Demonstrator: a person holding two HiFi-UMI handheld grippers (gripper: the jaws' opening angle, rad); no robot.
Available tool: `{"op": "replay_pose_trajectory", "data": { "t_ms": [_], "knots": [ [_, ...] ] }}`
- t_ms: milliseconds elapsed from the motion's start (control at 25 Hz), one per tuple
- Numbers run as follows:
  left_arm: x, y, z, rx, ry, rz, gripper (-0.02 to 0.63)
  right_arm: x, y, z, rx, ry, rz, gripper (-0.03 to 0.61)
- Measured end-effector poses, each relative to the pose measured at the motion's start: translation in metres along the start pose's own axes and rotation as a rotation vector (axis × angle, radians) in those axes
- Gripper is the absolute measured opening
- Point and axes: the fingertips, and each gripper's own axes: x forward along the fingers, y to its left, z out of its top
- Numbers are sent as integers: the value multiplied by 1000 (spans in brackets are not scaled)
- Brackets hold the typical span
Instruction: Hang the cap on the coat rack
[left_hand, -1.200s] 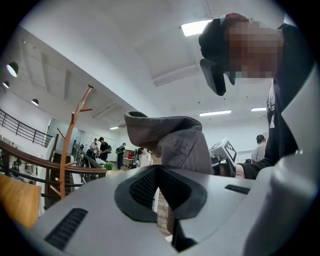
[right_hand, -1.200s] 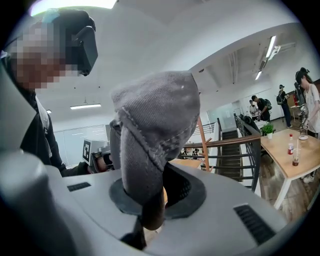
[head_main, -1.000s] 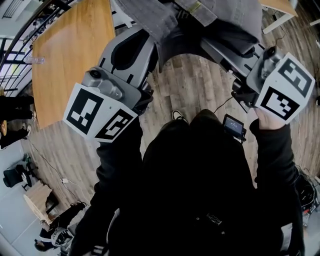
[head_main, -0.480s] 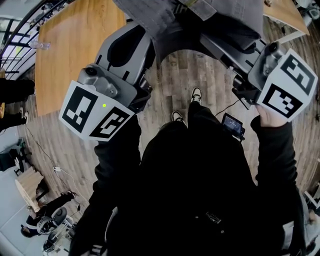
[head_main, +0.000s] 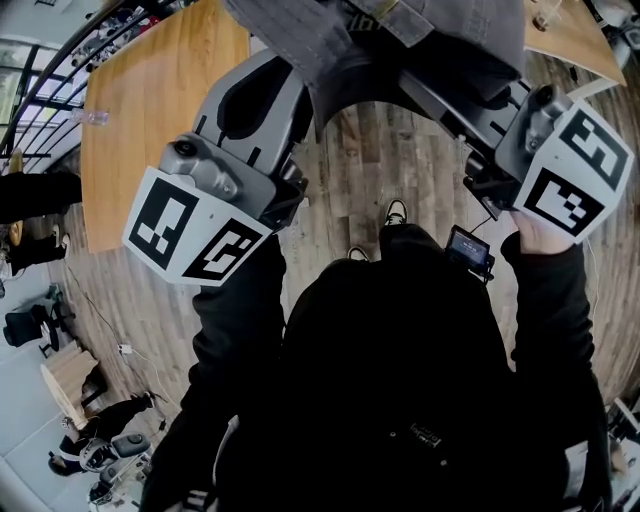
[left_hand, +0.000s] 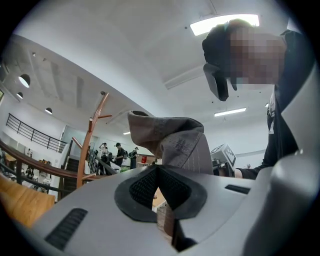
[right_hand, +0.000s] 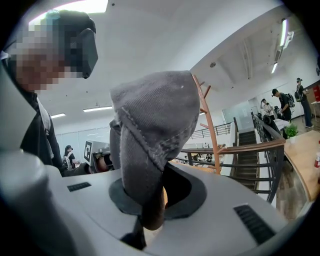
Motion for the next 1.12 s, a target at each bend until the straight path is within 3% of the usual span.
{"op": "replay_pose_trajectory", "data": {
  "t_ms": [160,840,1120],
  "knots": [
    [43,9,3,17,-4,-10,-3,-7,-41,15,-3,-21,1,48],
    [37,5,5,12,-9,20,-3,-6,-34,19,-17,-26,38,49],
    [30,0,14,31,-21,22,-3,-5,-27,21,-6,-40,91,49]
  ]
}}
